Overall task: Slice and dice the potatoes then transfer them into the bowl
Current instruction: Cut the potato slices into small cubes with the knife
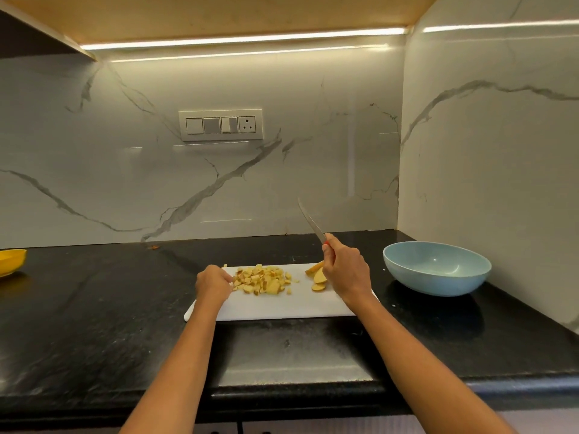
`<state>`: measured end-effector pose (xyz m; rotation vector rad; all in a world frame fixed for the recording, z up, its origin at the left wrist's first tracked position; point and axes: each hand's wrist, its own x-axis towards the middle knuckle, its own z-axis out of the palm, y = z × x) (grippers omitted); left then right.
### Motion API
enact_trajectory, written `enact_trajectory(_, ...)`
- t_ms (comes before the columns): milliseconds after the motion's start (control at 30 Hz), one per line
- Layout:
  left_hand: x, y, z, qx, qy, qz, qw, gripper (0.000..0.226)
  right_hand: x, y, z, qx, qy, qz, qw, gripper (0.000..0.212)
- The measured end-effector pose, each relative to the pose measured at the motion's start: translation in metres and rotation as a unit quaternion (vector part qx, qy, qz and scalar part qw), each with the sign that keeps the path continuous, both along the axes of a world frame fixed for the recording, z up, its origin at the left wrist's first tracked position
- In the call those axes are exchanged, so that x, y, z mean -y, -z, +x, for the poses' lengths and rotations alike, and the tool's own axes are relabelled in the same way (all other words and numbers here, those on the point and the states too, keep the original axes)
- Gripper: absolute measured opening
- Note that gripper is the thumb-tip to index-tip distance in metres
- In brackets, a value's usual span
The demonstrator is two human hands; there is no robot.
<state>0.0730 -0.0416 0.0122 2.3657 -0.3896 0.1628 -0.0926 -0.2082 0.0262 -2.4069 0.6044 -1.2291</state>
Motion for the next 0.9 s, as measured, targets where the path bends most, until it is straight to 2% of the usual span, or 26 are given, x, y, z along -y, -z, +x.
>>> enact_trajectory(233, -0.014, 0.003, -0.012, -0.013, 0.031, 0.011, 0.999, 0.018, -0.001, 0.002, -0.003, -0.007, -0.002, -0.001, 1.000, 0.036)
enact_trajectory(467, -0.024, 0.005, -0.029, 0.006, 0.022, 0.020, 1.000, 0.016, -0.008, 0.002, -0.008, -0.008, -0.011, 0.001, 1.000, 0.038)
enact_trajectory(567, -0.022, 0.005, -0.038, 0.072, -0.003, -0.046, 0.996, 0.019, -0.008, 0.001, -0.008, -0.012, -0.014, 0.002, 1.000, 0.038)
enact_trajectory(633, -0.018, 0.001, -0.047, 0.148, 0.044, -0.135, 0.979, 0.021, -0.007, 0.001, -0.008, -0.019, -0.017, -0.001, 1.000, 0.037)
enact_trajectory(700, -0.010, -0.004, -0.055, 0.188, 0.161, -0.155, 0.956, 0.022, -0.007, 0.001, -0.006, -0.023, -0.020, -0.005, 1.000, 0.036)
enact_trajectory(800, 0.001, -0.001, -0.061, 0.147, 0.283, -0.042, 0.947, 0.031, -0.007, 0.001, -0.005, -0.023, -0.023, -0.007, 0.999, 0.036)
enact_trajectory(900, 0.007, 0.005, -0.057, 0.166, 0.298, 0.095, 0.935, 0.031, -0.005, 0.001, -0.004, -0.017, -0.024, -0.012, 1.000, 0.036)
